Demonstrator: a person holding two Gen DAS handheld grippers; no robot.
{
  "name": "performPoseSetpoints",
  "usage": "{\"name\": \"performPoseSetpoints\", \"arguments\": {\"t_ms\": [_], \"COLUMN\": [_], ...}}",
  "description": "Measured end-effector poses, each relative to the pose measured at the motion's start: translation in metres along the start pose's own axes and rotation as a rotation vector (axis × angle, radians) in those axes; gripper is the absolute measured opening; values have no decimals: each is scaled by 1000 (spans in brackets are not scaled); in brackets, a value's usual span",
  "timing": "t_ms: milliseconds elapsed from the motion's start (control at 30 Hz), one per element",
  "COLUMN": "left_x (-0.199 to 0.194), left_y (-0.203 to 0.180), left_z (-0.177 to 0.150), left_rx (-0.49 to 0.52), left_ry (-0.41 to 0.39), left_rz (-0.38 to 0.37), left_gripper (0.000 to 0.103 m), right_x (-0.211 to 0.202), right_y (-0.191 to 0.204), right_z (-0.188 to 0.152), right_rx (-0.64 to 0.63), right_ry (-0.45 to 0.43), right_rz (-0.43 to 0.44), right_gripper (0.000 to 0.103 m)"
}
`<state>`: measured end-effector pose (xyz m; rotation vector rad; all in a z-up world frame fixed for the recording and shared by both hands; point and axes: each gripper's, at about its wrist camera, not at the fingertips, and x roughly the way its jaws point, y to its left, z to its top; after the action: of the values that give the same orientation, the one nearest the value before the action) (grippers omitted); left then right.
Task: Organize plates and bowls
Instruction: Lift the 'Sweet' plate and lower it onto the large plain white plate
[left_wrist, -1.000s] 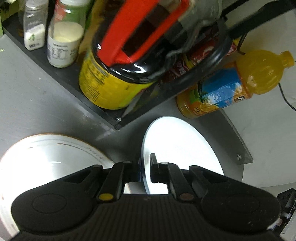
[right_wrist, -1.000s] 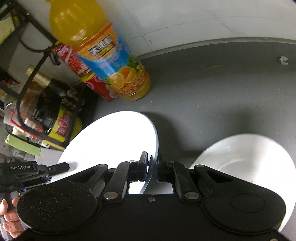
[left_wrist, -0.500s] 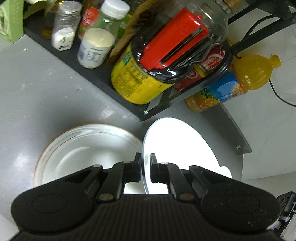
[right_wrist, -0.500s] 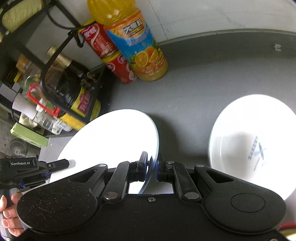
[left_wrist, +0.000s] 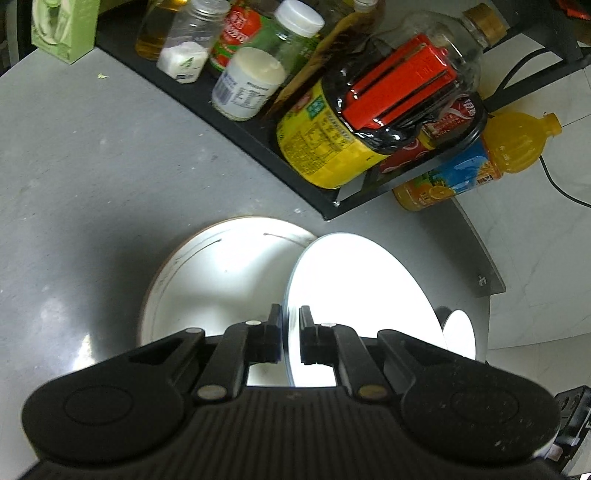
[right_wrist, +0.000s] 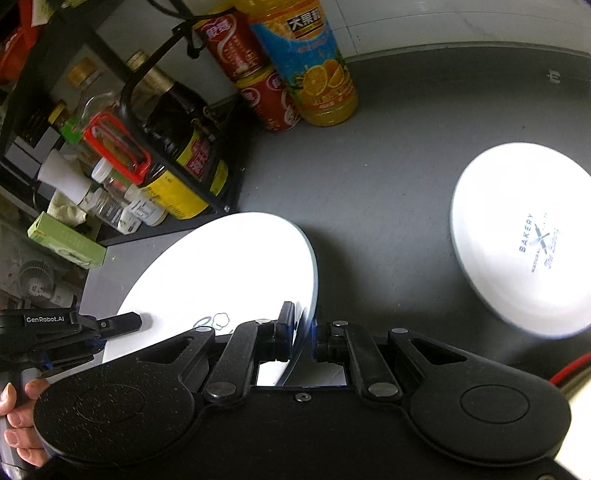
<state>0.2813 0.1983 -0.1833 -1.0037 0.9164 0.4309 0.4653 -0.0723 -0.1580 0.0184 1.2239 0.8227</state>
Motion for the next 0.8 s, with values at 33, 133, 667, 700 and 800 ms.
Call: {"name": "performPoseSetpoints", "arguments": {"t_ms": [33, 133, 667, 700, 800], "left_x": [-1, -7, -11, -10, -5], "left_y": [1, 6, 39, 40, 44], "left_z": [-1, -5, -20, -20, -17], "left_rx": [0, 0, -39, -37, -46], "left_ry": [0, 0, 12, 13, 26], "left_rz": [3, 5, 58, 67, 86], "left_gripper": [6, 6, 6, 6, 6], "right_x": [-1, -2, 6, 7, 11], "right_y": [2, 7, 27, 29, 33], "right_z": [-2, -8, -28, -27, -25], "right_rx": [1, -6, -47, -53, -67], "right_ry": [-1, -3, 40, 41, 45], "right_rz": [1, 1, -10, -12, -18], "right_gripper": [9, 9, 9, 9, 9]}}
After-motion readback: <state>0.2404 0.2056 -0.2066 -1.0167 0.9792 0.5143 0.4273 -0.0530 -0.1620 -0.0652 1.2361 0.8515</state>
